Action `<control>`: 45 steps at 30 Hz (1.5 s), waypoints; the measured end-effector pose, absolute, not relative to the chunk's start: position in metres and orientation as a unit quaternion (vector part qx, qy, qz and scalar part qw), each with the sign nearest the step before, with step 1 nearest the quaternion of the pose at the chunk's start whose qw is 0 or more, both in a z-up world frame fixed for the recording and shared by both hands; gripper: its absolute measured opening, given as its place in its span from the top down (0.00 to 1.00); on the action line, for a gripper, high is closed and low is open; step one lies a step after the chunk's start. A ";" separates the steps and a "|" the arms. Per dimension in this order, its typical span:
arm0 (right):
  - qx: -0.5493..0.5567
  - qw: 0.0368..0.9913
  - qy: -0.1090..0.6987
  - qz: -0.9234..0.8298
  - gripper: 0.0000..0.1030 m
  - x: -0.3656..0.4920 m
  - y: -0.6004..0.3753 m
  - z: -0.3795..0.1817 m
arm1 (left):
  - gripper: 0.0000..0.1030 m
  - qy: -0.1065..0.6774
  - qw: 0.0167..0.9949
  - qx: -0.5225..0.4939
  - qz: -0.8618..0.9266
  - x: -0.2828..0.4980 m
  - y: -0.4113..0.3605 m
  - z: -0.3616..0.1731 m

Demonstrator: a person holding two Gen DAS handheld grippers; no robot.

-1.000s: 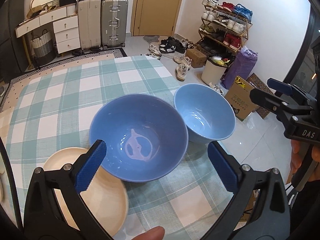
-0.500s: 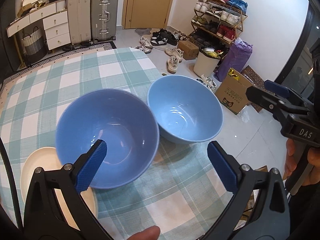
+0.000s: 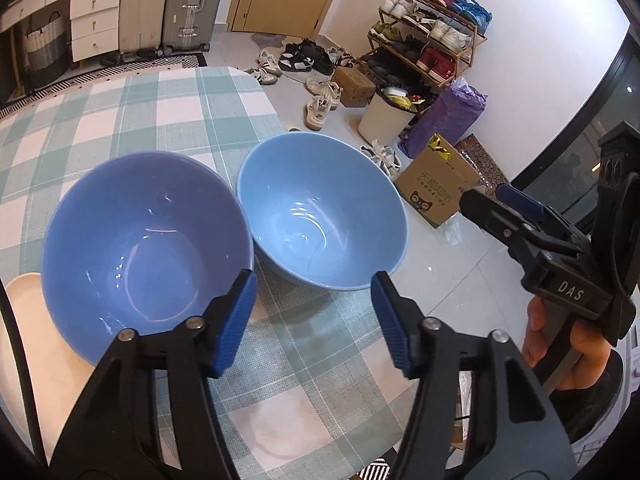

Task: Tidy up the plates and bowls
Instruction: 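Move both tools to opposite rims of the lighter blue bowl, then close both tools on opposite rims of the lighter blue bowl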

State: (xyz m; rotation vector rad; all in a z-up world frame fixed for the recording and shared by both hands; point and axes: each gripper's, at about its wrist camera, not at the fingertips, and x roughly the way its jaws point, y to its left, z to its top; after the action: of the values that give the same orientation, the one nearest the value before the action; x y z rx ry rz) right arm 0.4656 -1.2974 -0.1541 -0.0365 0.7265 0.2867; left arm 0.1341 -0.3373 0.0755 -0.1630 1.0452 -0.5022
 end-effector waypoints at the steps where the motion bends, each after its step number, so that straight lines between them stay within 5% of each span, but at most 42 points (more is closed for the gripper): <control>1: -0.017 0.924 0.355 0.140 0.01 0.466 -1.298 -0.156 | 0.50 0.495 0.832 -0.075 -0.238 0.135 -0.340 0.073; 20: -0.014 0.908 0.389 0.152 0.02 0.515 -1.282 -0.189 | 0.54 0.516 0.826 -0.066 -0.216 0.158 -0.353 0.045; 31: -0.010 0.893 0.425 0.146 0.38 0.559 -1.272 -0.219 | 0.54 0.516 0.827 -0.067 -0.212 0.171 -0.355 0.035; 45: -0.031 0.892 0.429 0.139 0.69 0.565 -1.265 -0.237 | 0.56 0.520 0.827 -0.051 -0.208 0.170 -0.364 0.033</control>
State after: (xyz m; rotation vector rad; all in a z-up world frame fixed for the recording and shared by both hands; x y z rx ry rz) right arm 0.5654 -1.2655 -0.2373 -0.0647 0.8893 0.2878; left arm 0.1704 -0.3636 0.0329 -0.1091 1.1038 -0.4425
